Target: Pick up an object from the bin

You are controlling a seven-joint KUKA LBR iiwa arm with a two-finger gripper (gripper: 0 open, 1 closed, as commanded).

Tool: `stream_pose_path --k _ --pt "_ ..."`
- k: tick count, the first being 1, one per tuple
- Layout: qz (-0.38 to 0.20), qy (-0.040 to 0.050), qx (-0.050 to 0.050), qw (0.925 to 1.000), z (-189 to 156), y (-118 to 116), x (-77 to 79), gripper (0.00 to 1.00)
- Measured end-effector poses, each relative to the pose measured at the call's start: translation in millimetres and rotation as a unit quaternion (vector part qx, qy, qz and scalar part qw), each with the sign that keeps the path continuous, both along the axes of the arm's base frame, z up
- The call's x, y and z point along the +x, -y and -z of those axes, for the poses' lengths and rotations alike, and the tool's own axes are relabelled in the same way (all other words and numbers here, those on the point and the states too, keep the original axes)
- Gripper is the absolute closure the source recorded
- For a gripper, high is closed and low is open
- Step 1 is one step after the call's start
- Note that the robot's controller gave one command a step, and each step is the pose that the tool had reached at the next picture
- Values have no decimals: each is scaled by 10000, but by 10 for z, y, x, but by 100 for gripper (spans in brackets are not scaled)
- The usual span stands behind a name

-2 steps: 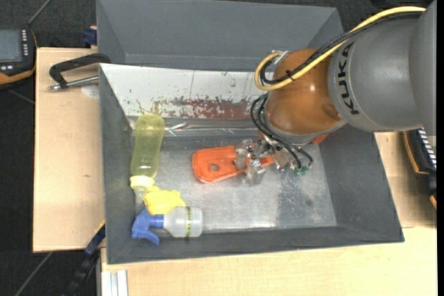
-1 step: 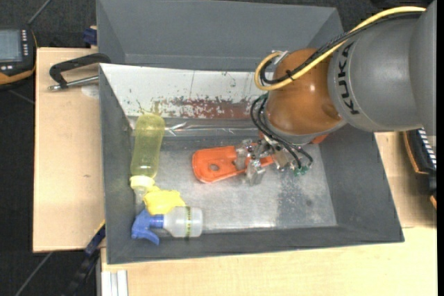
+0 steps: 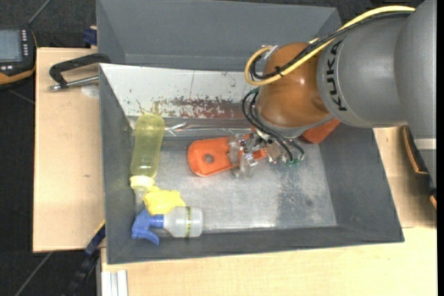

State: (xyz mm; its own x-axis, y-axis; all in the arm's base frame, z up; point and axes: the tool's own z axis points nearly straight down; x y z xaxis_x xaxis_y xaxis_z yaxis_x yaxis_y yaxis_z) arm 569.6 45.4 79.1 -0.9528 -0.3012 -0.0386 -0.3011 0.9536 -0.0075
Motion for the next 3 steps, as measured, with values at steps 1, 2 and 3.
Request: stream_pose_path --k 1,2,3 --pt "54 9 8 10000 49 -61 99 100" --pt "37 28 18 10000 62 -3 197 100" --pt "130 7 17 9999 -498 -19 205 100"
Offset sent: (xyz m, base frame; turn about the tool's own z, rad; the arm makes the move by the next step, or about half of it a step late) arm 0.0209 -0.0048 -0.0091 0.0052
